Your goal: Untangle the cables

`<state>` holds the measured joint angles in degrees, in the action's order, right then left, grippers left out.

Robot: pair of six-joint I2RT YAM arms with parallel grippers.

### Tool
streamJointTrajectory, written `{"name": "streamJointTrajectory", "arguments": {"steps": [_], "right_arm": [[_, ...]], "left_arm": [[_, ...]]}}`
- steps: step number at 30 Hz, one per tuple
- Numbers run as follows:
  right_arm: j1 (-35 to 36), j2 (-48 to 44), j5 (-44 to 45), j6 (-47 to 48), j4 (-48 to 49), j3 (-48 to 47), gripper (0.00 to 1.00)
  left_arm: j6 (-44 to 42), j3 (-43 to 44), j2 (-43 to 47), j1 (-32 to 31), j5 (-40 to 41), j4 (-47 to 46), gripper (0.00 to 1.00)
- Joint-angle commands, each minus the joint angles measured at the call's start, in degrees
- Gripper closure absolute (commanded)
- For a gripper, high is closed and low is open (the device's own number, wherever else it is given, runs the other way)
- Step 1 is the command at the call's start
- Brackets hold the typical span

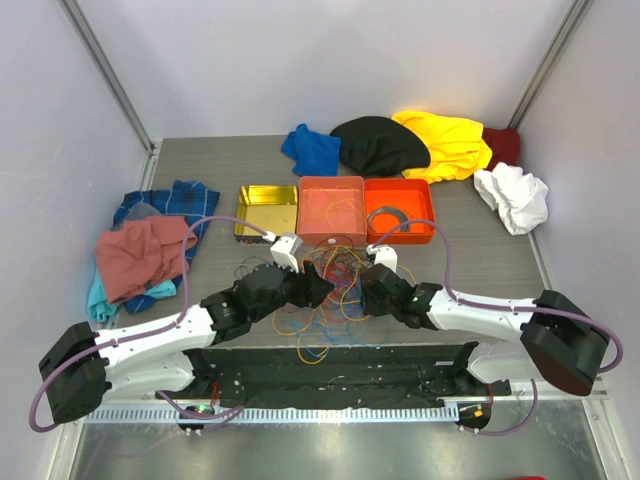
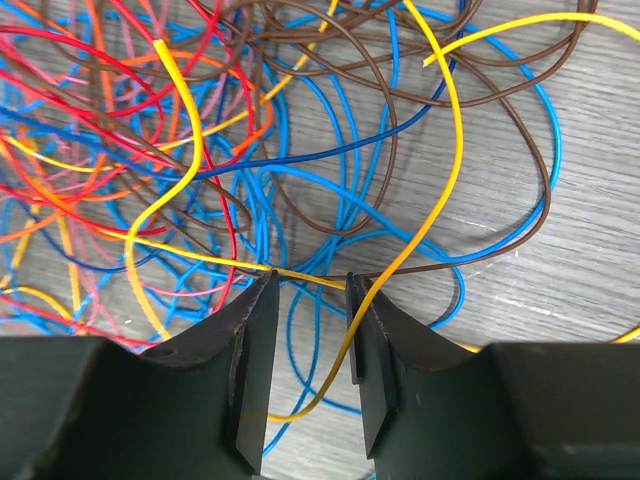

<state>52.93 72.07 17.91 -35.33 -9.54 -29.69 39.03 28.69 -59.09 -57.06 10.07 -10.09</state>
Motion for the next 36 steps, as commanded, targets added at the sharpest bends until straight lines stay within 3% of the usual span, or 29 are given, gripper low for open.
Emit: {"name": "streamJointTrajectory", "arguments": {"steps": [1, 22, 25, 29, 31, 36], "right_arm": [[0.42, 2.02, 2.83, 1.49, 2.95, -0.63, 0.60], [1.65, 6.05, 8.29, 2.02, 1.45, -1.86, 0.55], [1.57, 8.87, 7.05, 1.50, 0.84, -3.09, 0.59], [1.74, 8.35, 6.52, 0.79, 1.28, -2.91, 0.75], [1.83, 6.51, 6.87, 0.61, 0.58, -3.00, 0.82], [3.85, 0.18, 11.00, 0.35, -4.34, -5.72, 0.89]], "left_arm": [[0.70, -0.30, 0.29, -0.25, 0.75, -3.10, 0.44], [0.96, -0.39, 0.12, -0.25, 0.92, -2.83, 0.44], [0.96, -0.21, 0.03, -0.25, 0.83, -2.83, 0.44], [0.88, -0.47, 0.47, -0.25, 0.83, -2.66, 0.44], [0.96, -0.82, 0.99, -0.33, 1.36, -2.57, 0.44], [1.14, -1.18, 1.26, -0.33, 1.45, -3.01, 0.44]]}}
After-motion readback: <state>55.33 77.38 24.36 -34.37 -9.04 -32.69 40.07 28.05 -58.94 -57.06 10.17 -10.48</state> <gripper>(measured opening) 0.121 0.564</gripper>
